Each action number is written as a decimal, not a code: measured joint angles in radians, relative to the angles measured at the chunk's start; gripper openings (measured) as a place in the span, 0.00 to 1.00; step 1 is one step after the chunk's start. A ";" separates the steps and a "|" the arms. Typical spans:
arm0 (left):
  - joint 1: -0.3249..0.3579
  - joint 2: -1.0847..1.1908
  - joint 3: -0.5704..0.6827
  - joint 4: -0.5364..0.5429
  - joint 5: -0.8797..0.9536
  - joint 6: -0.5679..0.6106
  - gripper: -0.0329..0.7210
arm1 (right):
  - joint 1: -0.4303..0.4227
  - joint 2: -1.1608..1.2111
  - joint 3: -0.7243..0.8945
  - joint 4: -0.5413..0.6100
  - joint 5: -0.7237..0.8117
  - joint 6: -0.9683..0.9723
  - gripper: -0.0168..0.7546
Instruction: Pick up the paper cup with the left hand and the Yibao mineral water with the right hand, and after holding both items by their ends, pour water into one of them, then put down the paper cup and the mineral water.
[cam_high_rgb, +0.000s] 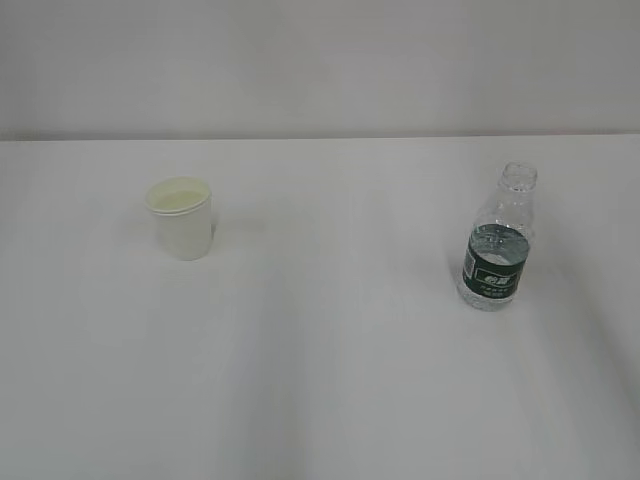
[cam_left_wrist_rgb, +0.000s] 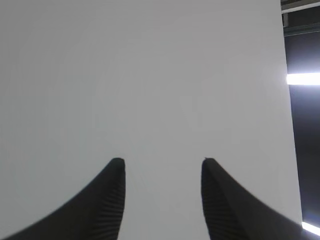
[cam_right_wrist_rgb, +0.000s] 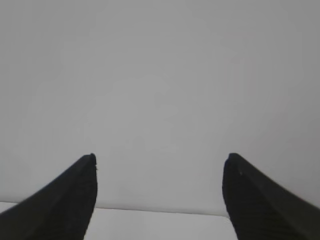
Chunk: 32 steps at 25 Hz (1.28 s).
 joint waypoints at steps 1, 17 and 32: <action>0.000 -0.007 0.000 0.006 0.015 0.000 0.52 | 0.000 -0.015 0.000 -0.007 0.026 0.007 0.79; 0.000 -0.144 -0.002 0.149 0.107 0.003 0.48 | 0.000 -0.281 0.106 -0.044 0.159 0.016 0.79; 0.000 -0.385 -0.002 0.155 0.531 0.003 0.48 | 0.000 -0.459 0.165 0.007 0.308 0.002 0.79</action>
